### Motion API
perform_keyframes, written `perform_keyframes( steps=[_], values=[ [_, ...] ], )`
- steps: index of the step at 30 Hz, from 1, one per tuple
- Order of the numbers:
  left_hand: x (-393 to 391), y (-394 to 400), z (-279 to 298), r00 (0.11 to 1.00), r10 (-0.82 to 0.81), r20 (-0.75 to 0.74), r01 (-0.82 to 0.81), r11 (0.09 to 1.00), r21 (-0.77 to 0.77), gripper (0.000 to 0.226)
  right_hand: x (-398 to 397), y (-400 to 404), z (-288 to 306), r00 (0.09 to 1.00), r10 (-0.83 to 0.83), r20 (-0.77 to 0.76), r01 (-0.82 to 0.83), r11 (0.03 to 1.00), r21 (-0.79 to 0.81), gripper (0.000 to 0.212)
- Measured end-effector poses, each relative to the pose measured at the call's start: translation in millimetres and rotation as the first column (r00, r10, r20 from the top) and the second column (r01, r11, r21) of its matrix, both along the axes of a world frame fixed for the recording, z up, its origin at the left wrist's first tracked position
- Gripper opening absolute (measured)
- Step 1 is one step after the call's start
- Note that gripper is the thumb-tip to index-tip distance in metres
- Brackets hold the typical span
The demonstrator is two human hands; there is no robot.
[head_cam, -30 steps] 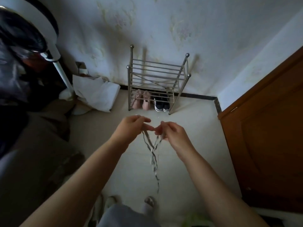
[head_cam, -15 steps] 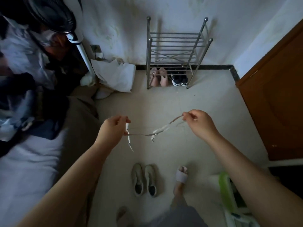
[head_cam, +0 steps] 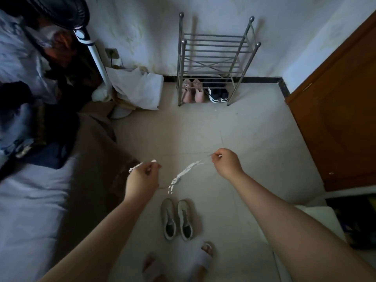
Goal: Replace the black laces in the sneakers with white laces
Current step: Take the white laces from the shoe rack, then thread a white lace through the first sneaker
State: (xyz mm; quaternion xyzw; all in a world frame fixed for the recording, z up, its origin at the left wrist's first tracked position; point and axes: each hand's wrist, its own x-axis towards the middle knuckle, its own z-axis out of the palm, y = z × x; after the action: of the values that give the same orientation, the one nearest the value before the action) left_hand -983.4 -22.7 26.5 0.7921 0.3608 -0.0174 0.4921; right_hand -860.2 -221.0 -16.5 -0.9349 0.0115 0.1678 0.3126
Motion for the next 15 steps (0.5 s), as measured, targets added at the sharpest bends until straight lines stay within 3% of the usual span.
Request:
perform_keyframes(
  steps=[6, 8, 11, 13, 15],
  values=[
    [12.7, -33.6, -69.8, 0.993, 0.103, -0.059, -0.113, 0.972, -0.207, 0.023, -17.8, 19.3, -61.4, 0.991, 0.062, -0.115, -0.048, 0.992, 0.119, 0.016],
    [16.0, -33.2, -94.1, 0.990, 0.118, -0.071, -0.128, 0.979, -0.159, 0.023, -22.1, 22.2, -80.4, 0.980, 0.009, -0.197, 0.031, 0.979, 0.201, 0.017],
    [14.0, -30.4, -147.9, 0.986, 0.113, -0.121, -0.123, 0.990, -0.076, 0.031, -29.9, 17.1, -122.2, 0.930, -0.168, -0.326, 0.277, 0.904, 0.324, 0.017],
    [10.9, -30.2, -197.1, 0.978, 0.130, -0.161, -0.145, 0.986, -0.084, 0.040, -31.4, 8.8, -166.0, 0.901, -0.269, -0.341, 0.391, 0.845, 0.366, 0.018],
    [13.3, -30.4, -248.3, 0.975, 0.100, -0.198, -0.119, 0.989, -0.088, 0.038, -31.8, 4.6, -221.1, 0.892, -0.304, -0.335, 0.415, 0.845, 0.338, 0.019]
  ],
)
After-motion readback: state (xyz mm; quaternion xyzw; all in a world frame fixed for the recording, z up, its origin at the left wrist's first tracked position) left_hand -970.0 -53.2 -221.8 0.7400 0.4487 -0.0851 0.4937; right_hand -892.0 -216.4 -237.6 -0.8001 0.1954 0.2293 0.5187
